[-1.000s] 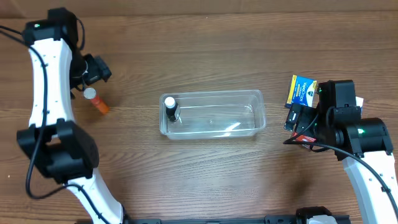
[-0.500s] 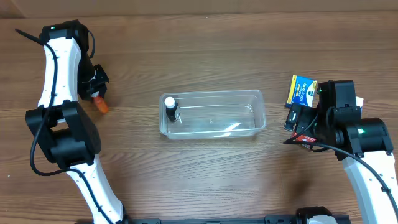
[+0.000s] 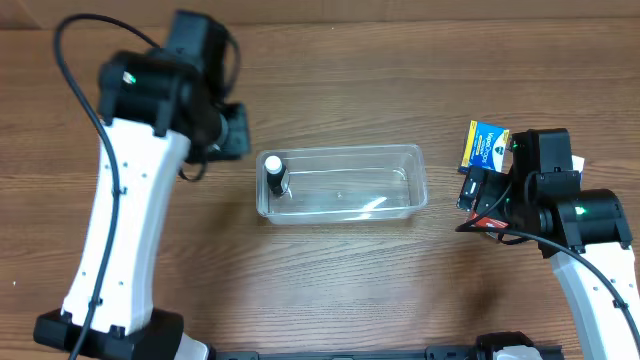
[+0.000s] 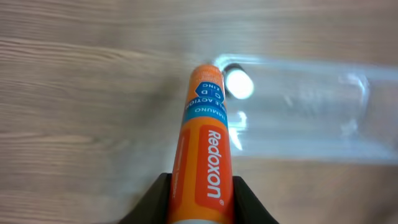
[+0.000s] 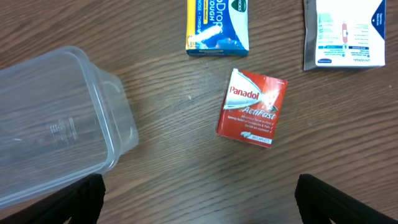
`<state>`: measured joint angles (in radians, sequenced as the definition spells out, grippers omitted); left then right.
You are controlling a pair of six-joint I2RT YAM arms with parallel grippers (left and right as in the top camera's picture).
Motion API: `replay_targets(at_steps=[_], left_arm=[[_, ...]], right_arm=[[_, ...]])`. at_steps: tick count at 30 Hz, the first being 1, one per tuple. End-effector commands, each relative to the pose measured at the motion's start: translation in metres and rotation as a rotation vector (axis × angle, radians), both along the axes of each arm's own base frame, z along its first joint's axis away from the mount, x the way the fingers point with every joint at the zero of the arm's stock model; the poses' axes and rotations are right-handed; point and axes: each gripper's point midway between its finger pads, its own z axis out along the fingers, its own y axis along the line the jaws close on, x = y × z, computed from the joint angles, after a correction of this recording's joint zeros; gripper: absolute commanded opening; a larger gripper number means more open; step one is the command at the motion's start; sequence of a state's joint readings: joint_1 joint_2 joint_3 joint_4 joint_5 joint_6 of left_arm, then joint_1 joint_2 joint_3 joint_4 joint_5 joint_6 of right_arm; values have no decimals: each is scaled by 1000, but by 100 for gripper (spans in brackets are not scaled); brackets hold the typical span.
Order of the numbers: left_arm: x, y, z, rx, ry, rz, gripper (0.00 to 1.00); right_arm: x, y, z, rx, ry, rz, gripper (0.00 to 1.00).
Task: Pack container
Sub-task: 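Lower the orange tube into the container's left end and release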
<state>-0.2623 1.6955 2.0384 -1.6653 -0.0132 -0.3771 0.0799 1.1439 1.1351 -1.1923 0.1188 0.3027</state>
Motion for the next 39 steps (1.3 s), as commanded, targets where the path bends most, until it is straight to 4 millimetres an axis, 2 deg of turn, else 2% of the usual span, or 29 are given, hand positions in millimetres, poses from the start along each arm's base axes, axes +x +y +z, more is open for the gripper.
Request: replay_targets(at_steps=[1,2,5,6,8,11,13,17,19,20,22,27,29,30,31,34,35,36,37,39], left_arm=[[-18,-43,-16,3,64,-74,4],[-21,-52,-26,8,81,-92,4],[-26,-66,-71,27,148,-116,4],[-29,-65,-91,39,177,-115,4],[-31,-62,-114,52,203,-110,4],[-32,-55,-144,65,228,-91,4],[-34,-51,-158,71,236,-87,5],[-31,-47,-164,95,231,-89,11],[-31,-46,-164,95,232,-89,29],[-31,-46,-164,95,232,-89,44],[-31,-46,-164,95,232,-89,50],[-32,-46,-164,96,235,-89,50],[-29,-47,-160,91,223,-89,49],[-24,-50,-150,83,200,-104,49],[-19,-52,-138,76,175,-121,48],[-1,-59,-79,37,42,-159,53],[6,-58,-52,30,-28,-163,68],[10,-53,-36,33,-72,-148,91],[13,-45,-21,34,-112,-126,100],[18,-24,-4,19,-155,-56,100]], right_arm=[[4,-1,10,5,-33,-8,100],[4,-1,10,5,-32,-8,100],[3,1,9,12,-28,-5,100],[3,1,9,12,-28,-5,100],[3,1,9,12,-28,-5,100],[3,1,9,12,-28,-5,100],[3,1,9,12,-28,-5,100],[3,1,9,11,-24,-5,100],[3,1,9,11,-24,-5,100],[3,1,9,11,-24,-5,100],[3,1,9,11,-24,-5,100],[2,0,9,11,-21,-5,100],[2,0,9,11,-21,-5,100],[2,1,9,11,-20,-5,100],[1,0,8,11,-16,-5,100],[-3,1,9,16,-4,-16,100],[0,1,18,17,-27,-16,100],[5,1,31,20,-59,-15,100],[13,1,50,23,-101,-20,100],[38,-7,93,20,-186,-36,100]])
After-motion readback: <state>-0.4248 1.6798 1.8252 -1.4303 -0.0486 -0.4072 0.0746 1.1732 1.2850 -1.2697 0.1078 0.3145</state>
